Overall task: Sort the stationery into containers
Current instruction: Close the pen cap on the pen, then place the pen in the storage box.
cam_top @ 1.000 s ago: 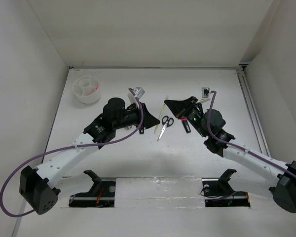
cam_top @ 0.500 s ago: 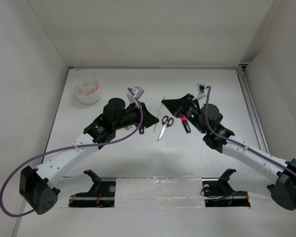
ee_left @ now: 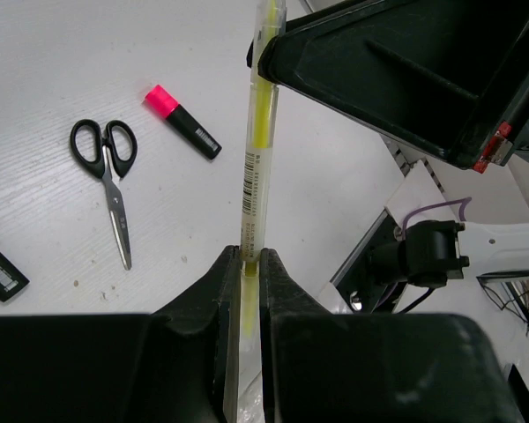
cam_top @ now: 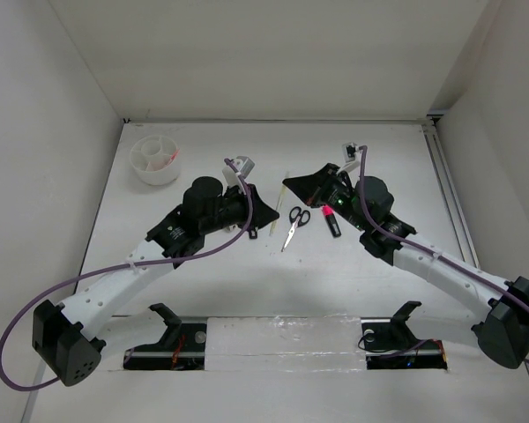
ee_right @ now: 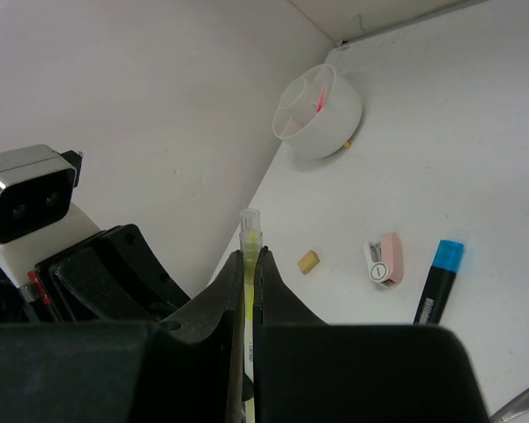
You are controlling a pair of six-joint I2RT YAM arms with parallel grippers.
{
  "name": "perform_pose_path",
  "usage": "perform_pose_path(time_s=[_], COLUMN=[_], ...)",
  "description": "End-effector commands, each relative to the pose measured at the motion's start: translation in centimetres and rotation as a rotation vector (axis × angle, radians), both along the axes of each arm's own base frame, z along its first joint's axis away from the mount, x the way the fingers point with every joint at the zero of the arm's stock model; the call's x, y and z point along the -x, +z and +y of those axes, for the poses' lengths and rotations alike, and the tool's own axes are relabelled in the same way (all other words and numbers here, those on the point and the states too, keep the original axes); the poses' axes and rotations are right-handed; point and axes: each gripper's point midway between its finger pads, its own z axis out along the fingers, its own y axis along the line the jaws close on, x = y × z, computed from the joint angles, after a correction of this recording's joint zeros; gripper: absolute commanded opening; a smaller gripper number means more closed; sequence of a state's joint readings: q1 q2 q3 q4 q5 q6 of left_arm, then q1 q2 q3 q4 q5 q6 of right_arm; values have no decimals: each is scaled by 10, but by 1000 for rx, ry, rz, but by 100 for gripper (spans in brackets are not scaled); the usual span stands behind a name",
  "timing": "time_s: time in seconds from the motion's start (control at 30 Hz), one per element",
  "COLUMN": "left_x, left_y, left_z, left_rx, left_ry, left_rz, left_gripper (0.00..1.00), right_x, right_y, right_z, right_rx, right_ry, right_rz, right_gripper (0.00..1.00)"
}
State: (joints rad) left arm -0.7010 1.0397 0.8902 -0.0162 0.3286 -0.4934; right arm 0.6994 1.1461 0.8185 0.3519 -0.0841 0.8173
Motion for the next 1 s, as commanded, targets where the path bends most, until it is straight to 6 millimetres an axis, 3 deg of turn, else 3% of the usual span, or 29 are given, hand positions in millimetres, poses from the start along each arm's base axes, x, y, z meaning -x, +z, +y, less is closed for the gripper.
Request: perform_pose_path(time_s=[0.0,0.13,0.27,0.47,0.57,0.83,0.97], left_x=[-37,-38,-34,-27,-26,-31,-35], left_y=[55,56,57,39,35,24,22], left_z=[10,9,5,3,3,6,10], left_rx=[105,101,109,98,98,86,73], left_ry=[157,155,119,103,105,134,169], left_rz=[-198,-207,-219,-219,-205,-202,-200], left_gripper=[0,0,0,0,0,0,0], right_x=[42,44,47,47,46,44,40], right_y=[-25,-26,-9,15,32,41,45], right_z=[24,22,21,18,14,13,7], right_rx=[81,81,70,43,19,3,-2], right_ry=[217,217,226,214,204,203,184], right_rz=[66,66,16,-36,-69,-92,-101], right_gripper=[0,0,2,6,16,51,53])
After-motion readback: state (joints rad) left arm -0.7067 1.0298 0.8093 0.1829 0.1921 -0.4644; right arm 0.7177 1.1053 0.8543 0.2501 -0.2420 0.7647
